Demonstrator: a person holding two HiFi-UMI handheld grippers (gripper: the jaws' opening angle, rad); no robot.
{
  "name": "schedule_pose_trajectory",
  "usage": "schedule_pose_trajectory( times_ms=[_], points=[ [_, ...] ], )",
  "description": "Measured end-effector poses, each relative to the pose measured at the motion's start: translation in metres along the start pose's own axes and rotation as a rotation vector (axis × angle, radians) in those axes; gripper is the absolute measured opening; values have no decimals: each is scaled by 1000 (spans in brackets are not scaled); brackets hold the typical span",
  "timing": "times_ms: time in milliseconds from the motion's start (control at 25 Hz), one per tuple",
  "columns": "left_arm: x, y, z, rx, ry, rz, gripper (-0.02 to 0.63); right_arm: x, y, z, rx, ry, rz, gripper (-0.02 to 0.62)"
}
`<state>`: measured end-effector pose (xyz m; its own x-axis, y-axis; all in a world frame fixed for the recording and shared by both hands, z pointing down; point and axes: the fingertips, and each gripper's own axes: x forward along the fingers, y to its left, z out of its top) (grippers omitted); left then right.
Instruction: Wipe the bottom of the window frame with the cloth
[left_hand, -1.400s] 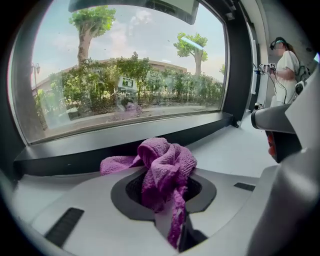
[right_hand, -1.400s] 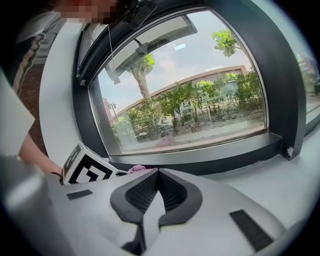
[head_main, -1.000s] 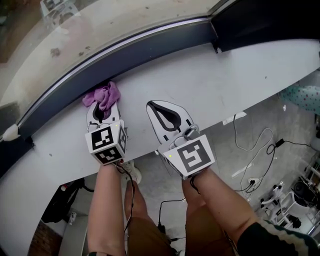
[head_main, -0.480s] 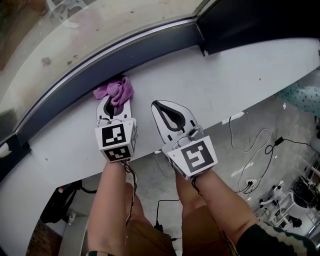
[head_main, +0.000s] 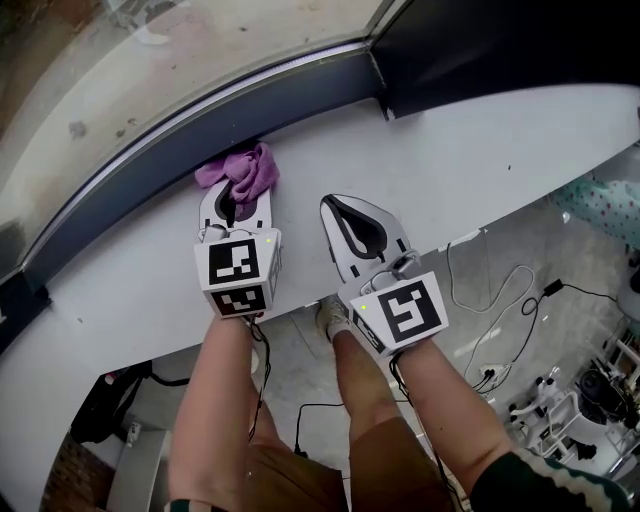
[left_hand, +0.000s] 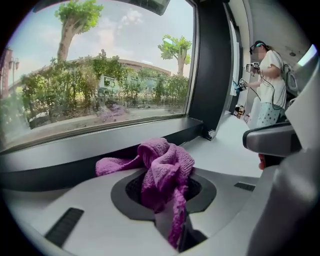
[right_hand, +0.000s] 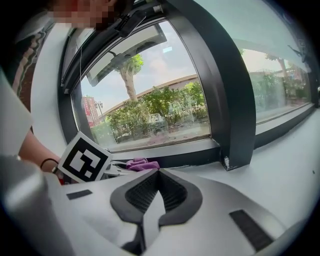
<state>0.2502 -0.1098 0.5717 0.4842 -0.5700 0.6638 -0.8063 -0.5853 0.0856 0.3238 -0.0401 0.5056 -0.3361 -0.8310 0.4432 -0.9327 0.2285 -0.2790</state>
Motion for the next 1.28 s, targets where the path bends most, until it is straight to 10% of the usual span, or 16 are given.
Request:
schedule_pose_trajectory(
  times_ms=[1280],
  points=[
    [77, -130, 47, 84, 7, -151, 103, -44, -99, 7, 4, -23, -116, 14]
  ],
)
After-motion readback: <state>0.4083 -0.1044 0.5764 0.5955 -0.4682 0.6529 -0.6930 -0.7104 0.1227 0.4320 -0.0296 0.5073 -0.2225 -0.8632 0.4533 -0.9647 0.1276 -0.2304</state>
